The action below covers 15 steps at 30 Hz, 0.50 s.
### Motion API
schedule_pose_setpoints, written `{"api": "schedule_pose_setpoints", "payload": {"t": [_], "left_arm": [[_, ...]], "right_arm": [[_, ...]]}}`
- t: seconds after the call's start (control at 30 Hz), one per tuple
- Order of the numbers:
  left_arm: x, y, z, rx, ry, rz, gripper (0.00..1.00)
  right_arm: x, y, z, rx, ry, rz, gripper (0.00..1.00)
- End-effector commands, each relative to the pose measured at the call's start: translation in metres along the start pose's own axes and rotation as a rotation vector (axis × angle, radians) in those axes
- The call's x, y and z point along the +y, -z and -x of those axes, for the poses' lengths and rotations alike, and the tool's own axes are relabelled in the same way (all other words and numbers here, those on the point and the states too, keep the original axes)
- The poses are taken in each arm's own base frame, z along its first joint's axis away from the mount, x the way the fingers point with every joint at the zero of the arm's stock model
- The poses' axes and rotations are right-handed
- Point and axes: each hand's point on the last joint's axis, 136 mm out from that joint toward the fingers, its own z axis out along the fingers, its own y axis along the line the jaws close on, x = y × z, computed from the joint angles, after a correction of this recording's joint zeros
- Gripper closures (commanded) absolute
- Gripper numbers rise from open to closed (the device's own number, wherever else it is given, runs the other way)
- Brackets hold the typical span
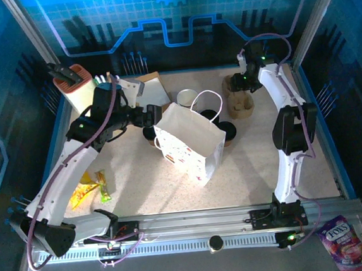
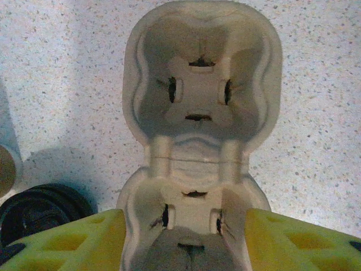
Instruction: Pack the takeout coffee
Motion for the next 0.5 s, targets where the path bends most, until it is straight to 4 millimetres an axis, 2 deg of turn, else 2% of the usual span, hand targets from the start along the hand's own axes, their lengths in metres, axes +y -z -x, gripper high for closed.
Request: {"api": "schedule_pose_setpoints", "payload": {"t": [0.0,0.13,0.47], "left_arm": [[0.001,-0.008,-0.002,0.005,0.014,-0.019,0.11],[0.001,-0.009,-0.003,0.009,0.013,-0.019,0.11],[0.001,-0.012,-0.005,0.018,0.013,-0.021,0.11]], "right_arm": [[0.001,-0.011,-0.008,0.063,-0.02,-0.024,0.45],[0.0,-0.021,-0.006,0.079,-0.02,-0.035,0.5],[0.0,-0.039,-0.006,0.115,-0.013,-0.033,0.51]]}}
